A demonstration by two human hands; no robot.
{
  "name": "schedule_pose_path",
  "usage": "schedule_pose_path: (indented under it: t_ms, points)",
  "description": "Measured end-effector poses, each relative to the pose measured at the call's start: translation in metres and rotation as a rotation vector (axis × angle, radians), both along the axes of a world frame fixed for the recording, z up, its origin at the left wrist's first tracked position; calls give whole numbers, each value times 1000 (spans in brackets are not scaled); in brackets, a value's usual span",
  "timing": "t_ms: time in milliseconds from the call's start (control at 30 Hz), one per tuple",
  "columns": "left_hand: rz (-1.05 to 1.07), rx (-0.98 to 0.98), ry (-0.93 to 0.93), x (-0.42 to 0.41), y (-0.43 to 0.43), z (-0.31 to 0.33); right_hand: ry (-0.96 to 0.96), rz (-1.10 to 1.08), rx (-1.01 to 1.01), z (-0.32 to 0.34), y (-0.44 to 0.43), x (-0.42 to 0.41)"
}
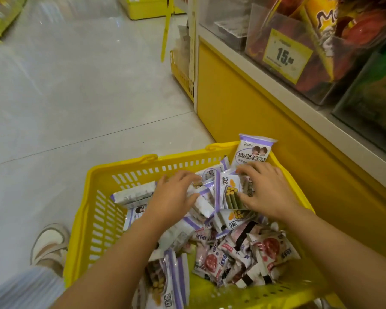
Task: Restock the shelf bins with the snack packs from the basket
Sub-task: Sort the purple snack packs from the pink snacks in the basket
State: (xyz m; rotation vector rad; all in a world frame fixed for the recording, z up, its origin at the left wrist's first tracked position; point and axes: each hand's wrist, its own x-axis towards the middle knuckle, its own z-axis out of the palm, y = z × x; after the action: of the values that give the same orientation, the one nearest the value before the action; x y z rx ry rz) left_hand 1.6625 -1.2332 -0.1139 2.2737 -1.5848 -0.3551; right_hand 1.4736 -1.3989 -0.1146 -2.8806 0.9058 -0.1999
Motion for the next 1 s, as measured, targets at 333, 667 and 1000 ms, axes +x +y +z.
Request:
schedule_pose_path:
  t_ms: [333,667,1000]
  points:
    - [187,-146,-155,59,95,28,-161,308,106,17,73,79]
    - [373,-264,-78,80,138,12,372,588,298,-42,134,155]
    - [451,-329,102,82,136,9,515,957,-56,-86,145,184]
